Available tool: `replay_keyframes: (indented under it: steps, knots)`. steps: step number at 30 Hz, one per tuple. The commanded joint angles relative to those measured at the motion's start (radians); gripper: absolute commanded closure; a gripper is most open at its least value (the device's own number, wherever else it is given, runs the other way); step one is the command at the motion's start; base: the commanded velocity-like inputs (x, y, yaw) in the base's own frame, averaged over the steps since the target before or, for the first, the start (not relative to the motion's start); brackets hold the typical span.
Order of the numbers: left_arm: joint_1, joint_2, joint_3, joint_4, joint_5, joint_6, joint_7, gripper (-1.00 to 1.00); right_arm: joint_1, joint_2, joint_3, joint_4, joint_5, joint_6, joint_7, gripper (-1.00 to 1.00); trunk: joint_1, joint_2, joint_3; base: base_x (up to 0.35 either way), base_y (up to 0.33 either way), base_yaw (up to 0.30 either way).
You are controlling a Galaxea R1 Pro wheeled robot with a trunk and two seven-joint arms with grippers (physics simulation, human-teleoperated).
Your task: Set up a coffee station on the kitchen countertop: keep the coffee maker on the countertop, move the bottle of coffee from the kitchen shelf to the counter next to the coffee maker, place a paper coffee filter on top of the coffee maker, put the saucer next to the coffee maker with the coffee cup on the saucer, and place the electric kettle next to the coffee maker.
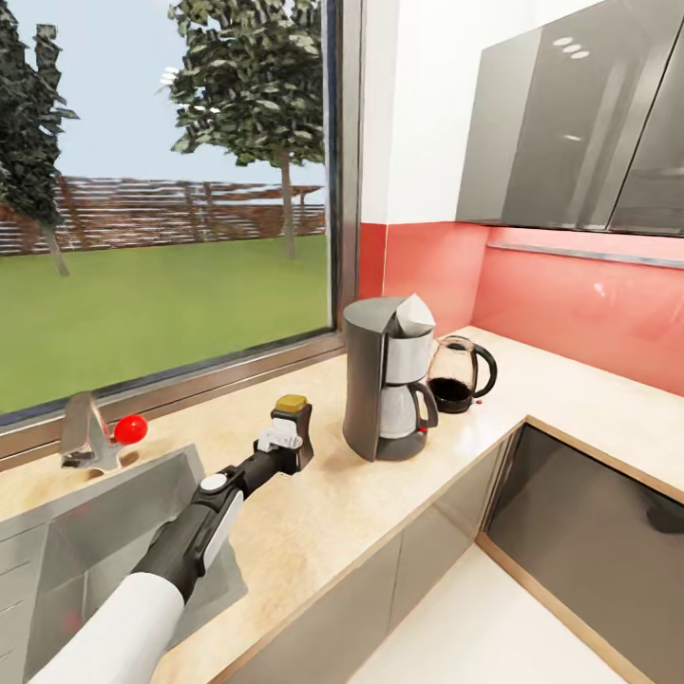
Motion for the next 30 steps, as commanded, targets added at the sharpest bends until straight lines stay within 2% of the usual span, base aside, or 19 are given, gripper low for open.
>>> replay_keyframes:
  steps: [1,6,11,12,13,15,25,30]
  knots:
    - [-0.001,-0.002,0.003,0.004,0.008,0.005,0.006,1.00,-0.001,0.000,0.008,0.001,-0.009,-0.003,-0.002,-1.00,0.001,-0.002,-0.002,0.286,-0.202,0.000]
    - [0.001,-0.003,0.006,0.032,0.005,-0.002,0.024,1.00,-0.001,0.000,0.008,0.001,-0.009,-0.003,-0.002,-1.00,0.001,-0.002,-0.002,0.267,-0.174,0.000]
    - [0.011,-0.006,0.006,0.055,0.011,-0.015,0.064,1.00,-0.001,0.000,0.008,0.002,-0.009,-0.003,-0.002,-1.00,0.001,-0.002,-0.002,0.062,-0.035,0.000]
    - [0.018,-0.006,0.005,0.060,0.012,-0.023,0.074,1.00,-0.001,0.000,0.008,0.002,-0.009,-0.003,-0.002,-1.00,0.001,-0.002,-0.002,0.011,-0.006,0.000]
    - [0.030,-0.008,0.005,0.072,0.014,-0.065,0.106,1.00,-0.001,0.000,0.008,0.002,-0.009,-0.003,-0.002,-1.00,0.001,-0.002,-0.002,0.019,-0.001,0.000]
    - [0.033,-0.007,0.006,0.074,0.015,-0.078,0.119,1.00,-0.001,0.000,0.008,0.002,-0.009,-0.003,-0.002,-1.00,0.001,-0.002,-0.002,0.053,-0.001,0.000]
    - [0.036,-0.006,0.010,0.105,0.016,-0.096,0.139,1.00,-0.001,0.000,0.008,0.002,-0.009,-0.003,-0.002,-1.00,0.001,-0.002,-0.002,0.150,-0.027,0.000]
    - [0.036,-0.006,0.010,0.155,0.017,-0.160,0.141,1.00,-0.001,0.000,0.008,0.002,-0.009,-0.003,-0.002,-1.00,0.001,-0.002,-0.002,0.106,-0.063,0.000]
